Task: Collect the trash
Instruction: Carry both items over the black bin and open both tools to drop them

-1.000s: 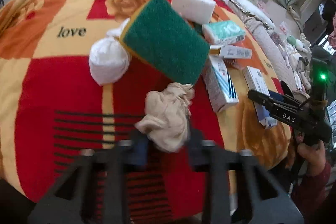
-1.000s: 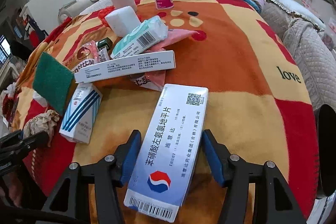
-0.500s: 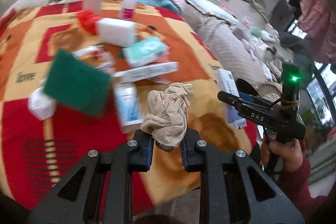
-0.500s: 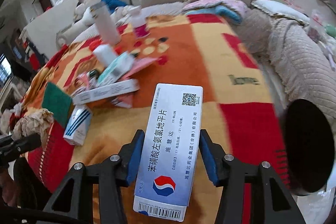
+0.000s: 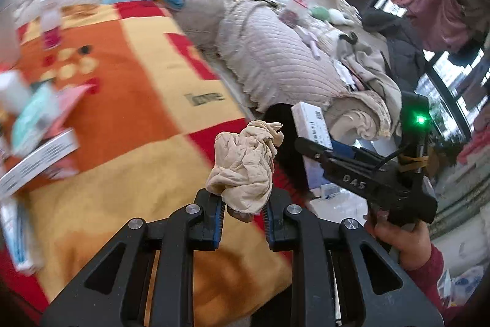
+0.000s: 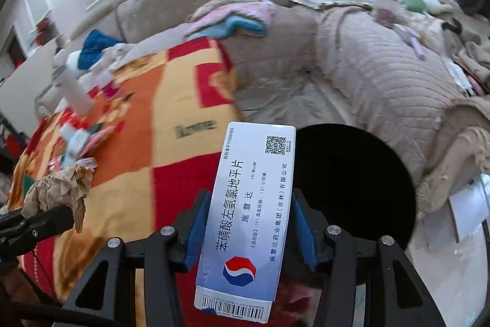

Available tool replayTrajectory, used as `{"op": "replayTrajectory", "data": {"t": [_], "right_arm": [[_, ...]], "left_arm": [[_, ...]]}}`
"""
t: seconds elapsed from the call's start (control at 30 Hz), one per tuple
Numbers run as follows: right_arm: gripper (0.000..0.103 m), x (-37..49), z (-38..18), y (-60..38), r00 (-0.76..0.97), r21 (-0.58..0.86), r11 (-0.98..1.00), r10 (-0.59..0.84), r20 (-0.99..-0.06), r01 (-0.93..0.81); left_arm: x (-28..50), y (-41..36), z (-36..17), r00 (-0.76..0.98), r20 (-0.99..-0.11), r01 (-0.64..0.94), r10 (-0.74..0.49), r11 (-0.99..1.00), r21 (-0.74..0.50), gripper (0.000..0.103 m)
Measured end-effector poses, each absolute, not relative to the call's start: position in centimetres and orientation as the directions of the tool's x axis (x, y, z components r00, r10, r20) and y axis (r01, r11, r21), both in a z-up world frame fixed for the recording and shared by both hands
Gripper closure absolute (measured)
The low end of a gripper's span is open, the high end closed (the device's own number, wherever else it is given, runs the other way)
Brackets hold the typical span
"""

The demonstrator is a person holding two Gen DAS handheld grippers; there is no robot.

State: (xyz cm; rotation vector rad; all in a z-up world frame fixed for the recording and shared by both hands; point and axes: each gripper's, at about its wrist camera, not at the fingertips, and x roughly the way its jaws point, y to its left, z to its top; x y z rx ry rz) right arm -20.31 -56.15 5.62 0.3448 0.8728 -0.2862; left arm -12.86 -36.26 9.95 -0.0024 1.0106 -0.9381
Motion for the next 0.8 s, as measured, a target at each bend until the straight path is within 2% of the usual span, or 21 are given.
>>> {"op": "replayTrajectory", "data": {"t": [0.23, 0.57, 0.6, 0.67, 0.7, 0.73, 0.8], "right_arm": [[0.052, -20.8, 4.1, -61.0, 0.584, 0.188, 0.87, -0.132, -0.801, 0.456], [0.049, -21.9, 2.6, -64.6, 0.574, 0.213, 0.825, -0.157, -0.804, 0.523], [0.049, -22.0, 2.5, -64.8, 0.572, 0.213, 0.823, -0.158, -0.805, 0.527], [0.044, -22.2, 2.2, -65.1, 0.562, 0.212, 0.816, -0.16, -0.811, 0.538], [0.04, -22.4, 2.1, -65.2, 0.562, 0.214, 0.812, -0.162, -0.811, 0.543], [0.034, -22.5, 2.1, -65.3, 0.563, 0.216, 0.81, -0.163, -0.81, 0.545], [0.034, -22.8, 2.1, -65.3, 0.566, 0.222, 0.806, -0.163, -0.808, 0.548]], "left_arm": [[-12.5, -43.3, 8.2, 0.127, -0.729, 0.685, -0.673, 0.591, -0.426, 0.084], [-12.0, -48.7, 5.7, 0.061, -0.726, 0.684, -0.685, 0.559, -0.47, 0.08], [-12.0, -49.0, 5.5, 0.058, -0.726, 0.685, -0.685, 0.557, -0.47, 0.077], [-12.1, -49.2, 5.3, 0.05, -0.722, 0.688, -0.69, 0.548, -0.476, 0.059], [-12.0, -49.0, 5.2, 0.05, -0.718, 0.683, -0.694, 0.548, -0.482, 0.04], [-11.9, -48.8, 5.2, 0.054, -0.709, 0.676, -0.704, 0.548, -0.493, 0.037], [-11.9, -48.6, 5.4, 0.064, -0.702, 0.676, -0.709, 0.548, -0.492, 0.036]]}}
